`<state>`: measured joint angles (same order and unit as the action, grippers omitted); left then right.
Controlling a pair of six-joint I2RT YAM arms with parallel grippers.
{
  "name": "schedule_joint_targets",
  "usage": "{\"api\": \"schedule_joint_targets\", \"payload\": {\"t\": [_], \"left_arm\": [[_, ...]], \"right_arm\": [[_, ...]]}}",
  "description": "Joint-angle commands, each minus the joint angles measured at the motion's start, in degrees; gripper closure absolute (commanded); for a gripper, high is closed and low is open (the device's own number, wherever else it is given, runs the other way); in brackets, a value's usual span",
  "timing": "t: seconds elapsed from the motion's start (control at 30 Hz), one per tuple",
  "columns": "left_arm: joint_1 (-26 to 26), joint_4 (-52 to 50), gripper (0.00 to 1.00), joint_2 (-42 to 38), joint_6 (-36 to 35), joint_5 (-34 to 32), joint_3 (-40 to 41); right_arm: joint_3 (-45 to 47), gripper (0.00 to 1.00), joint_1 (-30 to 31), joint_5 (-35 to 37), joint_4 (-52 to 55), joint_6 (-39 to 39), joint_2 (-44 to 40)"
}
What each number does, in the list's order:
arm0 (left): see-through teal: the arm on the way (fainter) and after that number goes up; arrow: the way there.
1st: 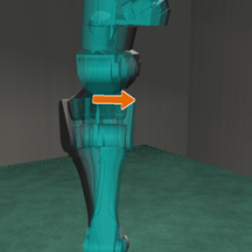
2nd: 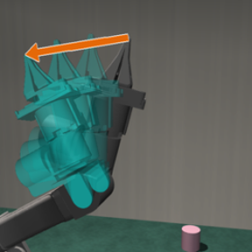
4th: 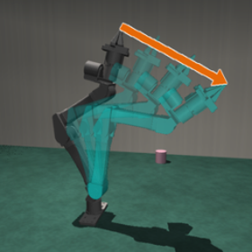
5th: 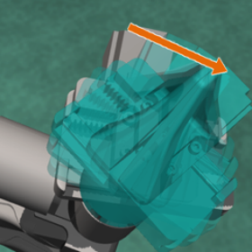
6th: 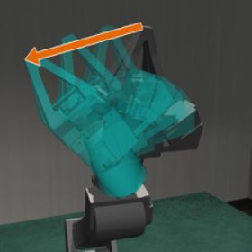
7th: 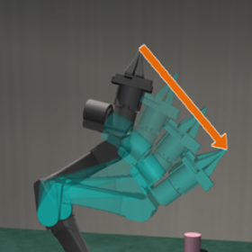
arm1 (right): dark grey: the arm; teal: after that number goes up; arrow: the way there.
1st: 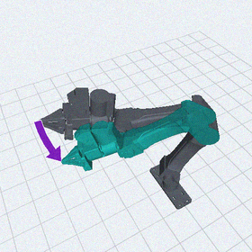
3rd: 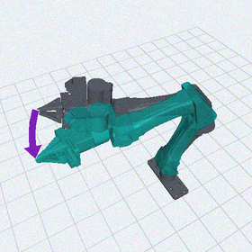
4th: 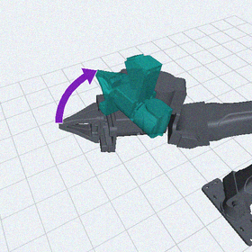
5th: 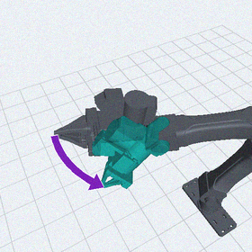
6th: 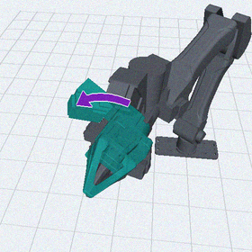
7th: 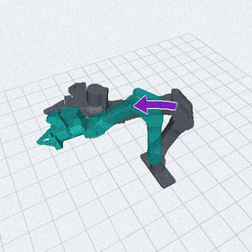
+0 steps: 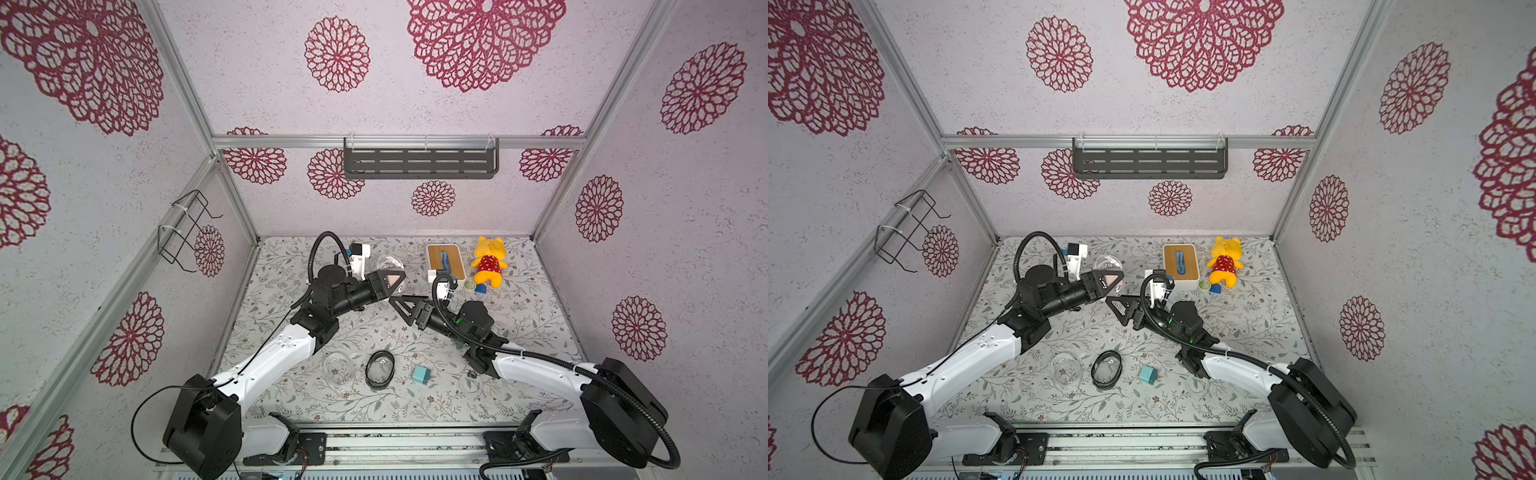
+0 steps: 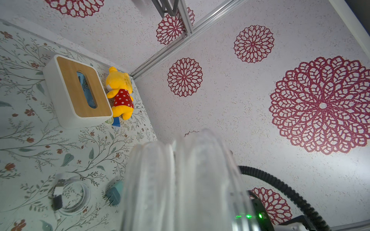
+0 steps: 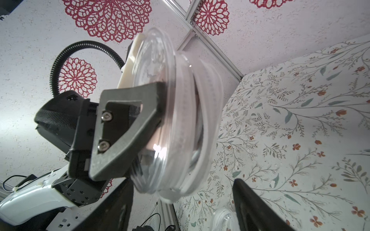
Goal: Pack away charging kits
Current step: Adjust the storage bag.
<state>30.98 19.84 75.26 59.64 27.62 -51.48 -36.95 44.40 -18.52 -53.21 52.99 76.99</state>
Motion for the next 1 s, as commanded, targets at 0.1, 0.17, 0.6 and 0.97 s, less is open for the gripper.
{"api": "schedule_joint_targets", "payload": {"t": [0.1,0.17,0.6,0.97], "left_arm": [[0.86,2.66,0.68,-1.96,-0.14,0.82,-1.43],[1.14,2.87,0.68,-2.10,0.04,0.90,-1.48],[4.24,2.78,0.66,-2.56,-0.22,1.75,-2.83],[5.05,3.19,0.58,-2.66,-0.31,2.31,-2.57]], "right_arm": [[-1.98,0.27,-0.36,-1.32,-8.42,1.81,-0.23],[-1.79,0.31,-0.37,-1.54,-9.43,1.98,-0.17],[-1.27,0.51,-0.98,-1.73,-11.23,2.10,-0.35],[0.11,0.85,-1.07,-1.77,-11.73,2.64,-2.96]]}}
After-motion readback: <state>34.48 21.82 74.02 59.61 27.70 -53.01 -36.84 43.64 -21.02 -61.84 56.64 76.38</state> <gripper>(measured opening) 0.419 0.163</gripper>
